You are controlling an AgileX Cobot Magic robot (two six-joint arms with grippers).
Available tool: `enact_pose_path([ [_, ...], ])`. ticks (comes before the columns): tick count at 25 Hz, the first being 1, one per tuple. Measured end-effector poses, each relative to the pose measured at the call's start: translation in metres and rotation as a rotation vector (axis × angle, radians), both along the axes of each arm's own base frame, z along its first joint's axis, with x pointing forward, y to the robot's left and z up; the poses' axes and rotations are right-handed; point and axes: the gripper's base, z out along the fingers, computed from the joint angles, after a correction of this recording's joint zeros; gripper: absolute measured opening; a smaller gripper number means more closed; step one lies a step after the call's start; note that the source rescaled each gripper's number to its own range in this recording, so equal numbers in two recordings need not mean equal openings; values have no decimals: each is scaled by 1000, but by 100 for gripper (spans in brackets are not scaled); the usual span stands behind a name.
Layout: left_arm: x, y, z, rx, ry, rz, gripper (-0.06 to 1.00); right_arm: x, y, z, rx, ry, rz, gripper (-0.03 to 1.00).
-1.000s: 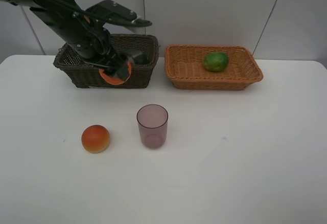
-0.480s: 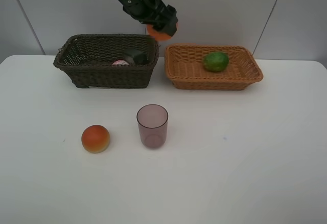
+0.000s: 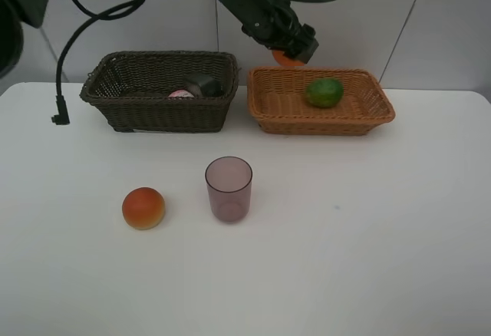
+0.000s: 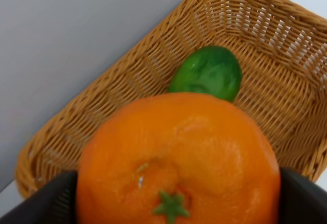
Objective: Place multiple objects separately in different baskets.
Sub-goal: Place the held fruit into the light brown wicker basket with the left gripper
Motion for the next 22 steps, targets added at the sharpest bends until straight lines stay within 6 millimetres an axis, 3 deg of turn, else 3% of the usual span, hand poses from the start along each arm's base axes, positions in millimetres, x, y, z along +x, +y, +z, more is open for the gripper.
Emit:
enact_pose_path([
  [5, 8, -6, -17, -5, -4, 3, 93, 0, 0, 0, 0, 0, 0, 94],
  [22, 13, -11, -38, 42, -63, -77, 93, 0, 0, 0, 0, 0, 0, 94],
])
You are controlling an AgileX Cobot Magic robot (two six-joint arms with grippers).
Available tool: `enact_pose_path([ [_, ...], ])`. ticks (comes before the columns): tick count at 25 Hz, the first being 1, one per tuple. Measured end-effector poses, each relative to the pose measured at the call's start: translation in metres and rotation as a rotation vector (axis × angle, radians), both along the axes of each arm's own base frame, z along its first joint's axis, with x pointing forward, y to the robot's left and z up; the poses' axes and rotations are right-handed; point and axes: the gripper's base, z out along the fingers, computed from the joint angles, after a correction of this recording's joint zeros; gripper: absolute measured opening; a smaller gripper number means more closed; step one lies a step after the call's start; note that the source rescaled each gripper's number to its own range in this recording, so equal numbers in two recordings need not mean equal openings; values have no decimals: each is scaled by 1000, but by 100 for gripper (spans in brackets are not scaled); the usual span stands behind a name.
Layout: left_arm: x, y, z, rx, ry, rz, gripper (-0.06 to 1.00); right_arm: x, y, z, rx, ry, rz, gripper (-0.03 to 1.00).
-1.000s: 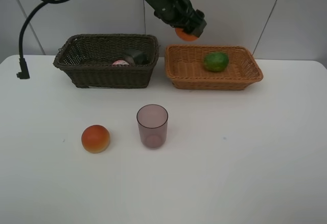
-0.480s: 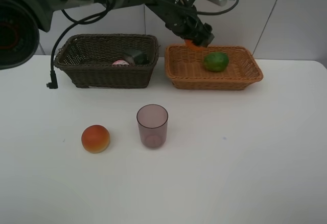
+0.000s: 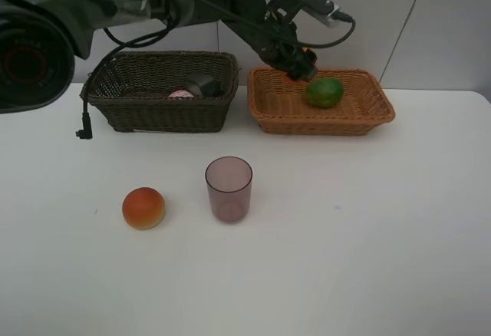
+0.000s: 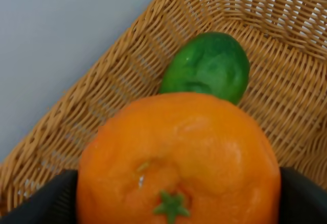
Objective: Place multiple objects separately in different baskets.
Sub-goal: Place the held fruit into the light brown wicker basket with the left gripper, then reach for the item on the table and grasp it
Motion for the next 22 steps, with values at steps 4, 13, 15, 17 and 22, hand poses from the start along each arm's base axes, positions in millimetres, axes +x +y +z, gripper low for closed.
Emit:
enact_pose_path([
  [4, 1, -1, 0, -7, -13, 1, 93, 0, 0, 0, 0, 0, 0, 94],
  [13, 1, -2, 1, -44, 5, 15, 98, 0, 0, 0, 0, 0, 0, 94],
  [15, 1, -2, 1, -47, 4, 16, 99, 0, 0, 0, 0, 0, 0, 94],
  [17, 1, -1, 1, -52, 9, 24, 100, 0, 0, 0, 0, 0, 0, 94],
  [22, 3, 2, 0, -69, 34, 54, 100, 0, 0, 0, 0, 0, 0, 94],
])
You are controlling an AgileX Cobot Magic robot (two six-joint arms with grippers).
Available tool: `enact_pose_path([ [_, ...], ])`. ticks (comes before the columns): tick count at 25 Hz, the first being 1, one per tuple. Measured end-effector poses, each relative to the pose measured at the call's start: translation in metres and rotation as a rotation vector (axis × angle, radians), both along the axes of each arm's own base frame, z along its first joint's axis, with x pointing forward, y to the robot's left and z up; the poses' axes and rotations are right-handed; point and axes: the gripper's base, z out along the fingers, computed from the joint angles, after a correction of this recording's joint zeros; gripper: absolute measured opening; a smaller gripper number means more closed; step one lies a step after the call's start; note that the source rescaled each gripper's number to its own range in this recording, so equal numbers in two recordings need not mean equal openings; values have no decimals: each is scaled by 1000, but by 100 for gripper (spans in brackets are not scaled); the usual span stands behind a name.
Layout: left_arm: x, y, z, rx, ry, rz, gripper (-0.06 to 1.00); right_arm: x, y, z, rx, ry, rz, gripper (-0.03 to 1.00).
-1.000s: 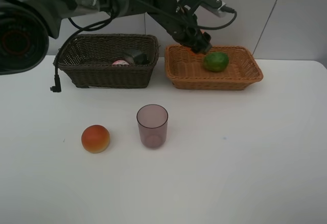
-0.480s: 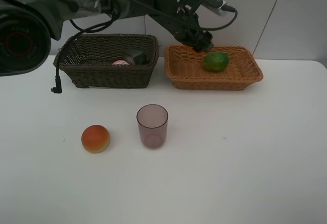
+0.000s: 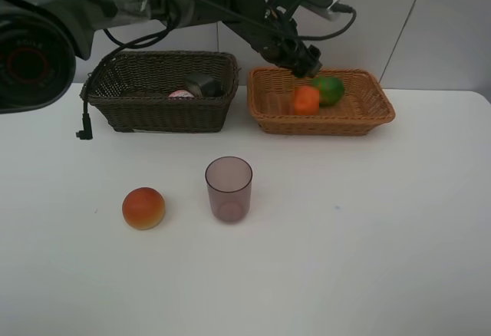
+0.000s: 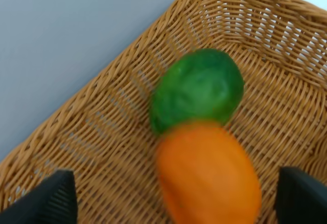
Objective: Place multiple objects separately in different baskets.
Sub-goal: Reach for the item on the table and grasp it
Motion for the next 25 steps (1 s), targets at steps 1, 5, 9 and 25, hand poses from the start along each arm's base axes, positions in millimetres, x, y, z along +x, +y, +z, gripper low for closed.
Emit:
enact_pose_path([
  [1, 0, 0, 0, -2, 2, 3, 100, 0, 0, 0, 0, 0, 0, 94],
  [5, 1, 1, 0, -3, 3, 6, 100, 0, 0, 0, 0, 0, 0, 94],
  [9, 1, 1, 0, -4, 5, 6, 100, 0, 0, 0, 0, 0, 0, 94],
  [25, -13, 7, 7, 77, 128, -24, 100, 0, 0, 0, 0, 0, 0, 94],
])
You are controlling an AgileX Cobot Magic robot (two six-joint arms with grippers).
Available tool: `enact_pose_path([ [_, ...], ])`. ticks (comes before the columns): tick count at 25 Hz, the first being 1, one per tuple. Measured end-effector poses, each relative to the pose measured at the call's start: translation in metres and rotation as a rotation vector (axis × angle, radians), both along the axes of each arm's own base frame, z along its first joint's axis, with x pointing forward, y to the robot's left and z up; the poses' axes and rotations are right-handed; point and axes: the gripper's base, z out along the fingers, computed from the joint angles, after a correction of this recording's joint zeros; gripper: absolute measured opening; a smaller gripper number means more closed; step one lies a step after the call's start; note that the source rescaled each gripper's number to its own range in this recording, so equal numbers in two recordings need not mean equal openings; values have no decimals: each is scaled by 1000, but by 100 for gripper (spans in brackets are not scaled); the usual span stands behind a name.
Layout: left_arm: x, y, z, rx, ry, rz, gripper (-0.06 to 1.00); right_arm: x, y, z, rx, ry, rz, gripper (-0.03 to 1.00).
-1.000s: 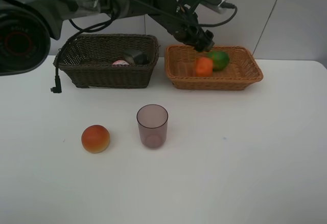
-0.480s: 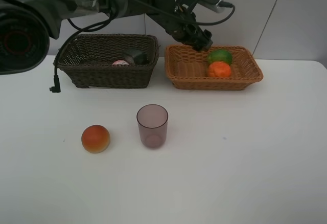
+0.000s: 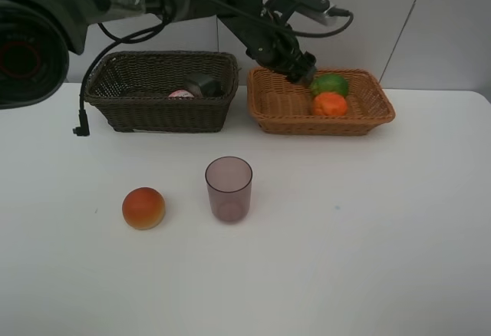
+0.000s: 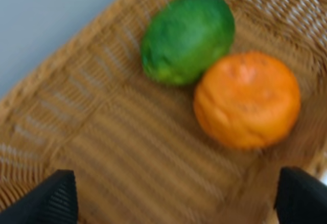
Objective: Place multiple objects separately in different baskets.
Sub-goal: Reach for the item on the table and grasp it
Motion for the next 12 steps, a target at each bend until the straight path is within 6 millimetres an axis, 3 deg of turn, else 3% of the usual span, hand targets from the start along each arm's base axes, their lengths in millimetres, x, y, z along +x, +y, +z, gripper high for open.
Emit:
enact_pose_path([
  [12, -40, 37, 94, 118, 128, 111, 100, 0, 0, 0, 0, 0, 0, 94],
])
